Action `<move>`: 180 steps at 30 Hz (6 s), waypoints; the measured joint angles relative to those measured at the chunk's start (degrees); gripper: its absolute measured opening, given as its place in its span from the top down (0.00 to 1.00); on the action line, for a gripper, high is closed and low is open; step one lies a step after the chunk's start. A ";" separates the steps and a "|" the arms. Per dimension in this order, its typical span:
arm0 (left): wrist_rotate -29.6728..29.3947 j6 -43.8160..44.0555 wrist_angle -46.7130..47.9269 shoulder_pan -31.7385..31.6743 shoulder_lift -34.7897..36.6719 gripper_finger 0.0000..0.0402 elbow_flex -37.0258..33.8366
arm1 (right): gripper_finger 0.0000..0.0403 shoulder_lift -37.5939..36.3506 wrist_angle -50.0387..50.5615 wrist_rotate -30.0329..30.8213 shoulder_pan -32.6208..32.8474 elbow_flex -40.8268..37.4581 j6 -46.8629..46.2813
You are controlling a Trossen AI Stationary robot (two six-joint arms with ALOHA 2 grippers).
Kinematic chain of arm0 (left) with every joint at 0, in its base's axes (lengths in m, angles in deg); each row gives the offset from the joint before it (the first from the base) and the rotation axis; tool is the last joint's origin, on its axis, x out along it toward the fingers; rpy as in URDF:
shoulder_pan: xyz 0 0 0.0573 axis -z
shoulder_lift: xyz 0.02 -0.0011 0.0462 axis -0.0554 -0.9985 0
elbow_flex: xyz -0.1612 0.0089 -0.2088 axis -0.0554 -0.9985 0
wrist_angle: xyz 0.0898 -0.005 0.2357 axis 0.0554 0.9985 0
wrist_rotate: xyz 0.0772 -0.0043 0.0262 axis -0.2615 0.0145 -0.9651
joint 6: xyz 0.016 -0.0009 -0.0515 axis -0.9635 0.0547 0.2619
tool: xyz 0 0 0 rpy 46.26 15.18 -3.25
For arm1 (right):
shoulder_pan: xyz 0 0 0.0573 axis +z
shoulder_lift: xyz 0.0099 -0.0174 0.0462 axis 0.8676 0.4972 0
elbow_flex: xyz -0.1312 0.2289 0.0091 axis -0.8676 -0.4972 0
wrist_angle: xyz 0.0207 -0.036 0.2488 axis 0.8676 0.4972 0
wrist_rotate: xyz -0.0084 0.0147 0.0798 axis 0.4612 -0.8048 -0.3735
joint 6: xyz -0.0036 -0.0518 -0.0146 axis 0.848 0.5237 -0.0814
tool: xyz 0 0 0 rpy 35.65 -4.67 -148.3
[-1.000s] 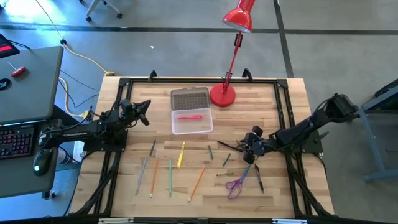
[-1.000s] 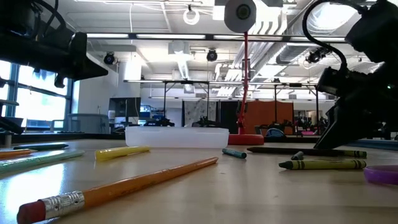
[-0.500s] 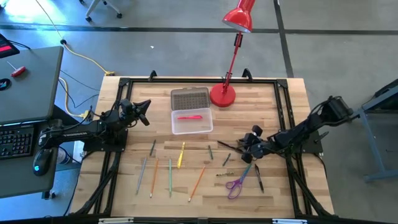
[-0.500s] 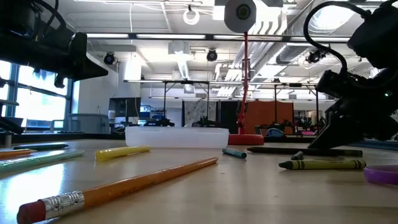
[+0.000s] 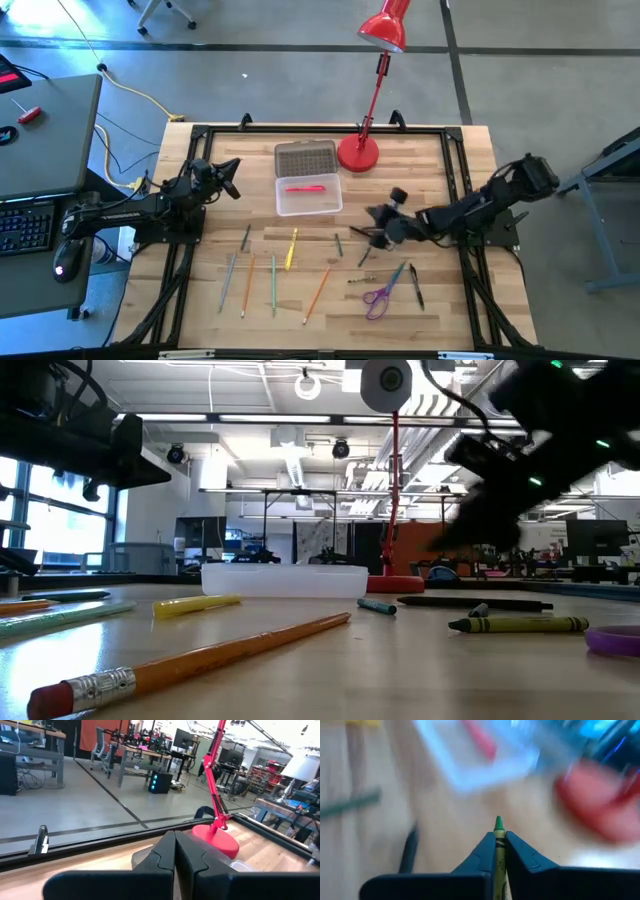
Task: Pick & place school supplies into a supply box
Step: Put the top green crayon into the black supply box, then put the left dark green crayon into the black supply box
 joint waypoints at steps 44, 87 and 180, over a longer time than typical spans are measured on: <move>-2.54 -0.20 -0.59 0.00 0.00 0.90 -0.01 | 0.85 36.69 -8.81 -42.82 -20.09 37.65 21.73; 8.58 -13.67 27.41 0.02 -24.76 0.90 36.90 | 0.77 16.50 4.86 -40.36 -16.99 37.56 25.82; 31.22 37.94 49.33 11.56 -73.66 0.89 43.92 | 0.77 16.57 9.22 -40.40 -17.06 37.56 29.82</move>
